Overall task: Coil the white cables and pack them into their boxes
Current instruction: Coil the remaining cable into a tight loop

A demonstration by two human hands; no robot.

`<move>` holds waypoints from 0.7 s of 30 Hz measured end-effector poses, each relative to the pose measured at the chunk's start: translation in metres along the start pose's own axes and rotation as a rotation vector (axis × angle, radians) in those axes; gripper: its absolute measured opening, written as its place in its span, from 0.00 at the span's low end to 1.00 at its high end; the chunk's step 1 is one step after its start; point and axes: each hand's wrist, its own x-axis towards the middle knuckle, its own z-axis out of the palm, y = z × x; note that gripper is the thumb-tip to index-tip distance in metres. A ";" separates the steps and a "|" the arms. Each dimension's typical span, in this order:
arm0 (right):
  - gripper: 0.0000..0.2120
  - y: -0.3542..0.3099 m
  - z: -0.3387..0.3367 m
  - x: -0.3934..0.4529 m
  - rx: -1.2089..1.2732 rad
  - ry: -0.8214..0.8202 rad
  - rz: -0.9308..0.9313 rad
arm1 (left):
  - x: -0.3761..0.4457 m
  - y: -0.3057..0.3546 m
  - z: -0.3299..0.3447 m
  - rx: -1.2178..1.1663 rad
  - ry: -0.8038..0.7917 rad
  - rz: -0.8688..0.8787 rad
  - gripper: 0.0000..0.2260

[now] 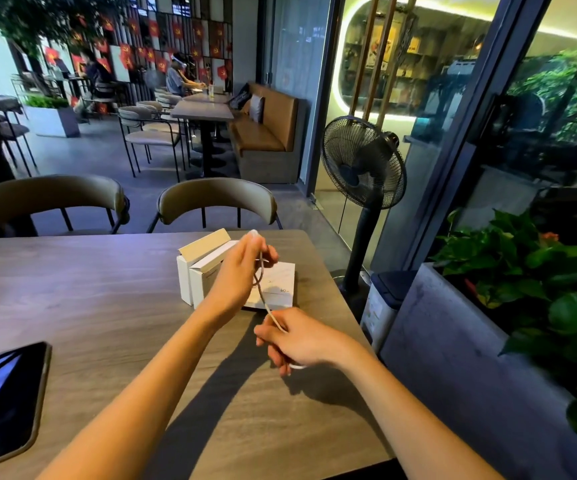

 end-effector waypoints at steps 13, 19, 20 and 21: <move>0.05 -0.001 -0.067 -0.023 -0.171 0.232 -0.290 | -0.021 0.007 0.005 0.197 -0.526 -0.147 0.20; 0.08 0.007 -0.079 -0.026 -0.027 0.157 -0.408 | -0.022 0.016 -0.003 -0.160 -0.710 -0.310 0.18; 0.10 0.007 -0.077 -0.026 0.029 0.147 -0.427 | -0.024 0.018 -0.004 -0.201 -0.717 -0.341 0.19; 0.13 0.007 -0.074 -0.026 0.118 0.132 -0.441 | -0.025 0.018 -0.006 -0.239 -0.708 -0.370 0.19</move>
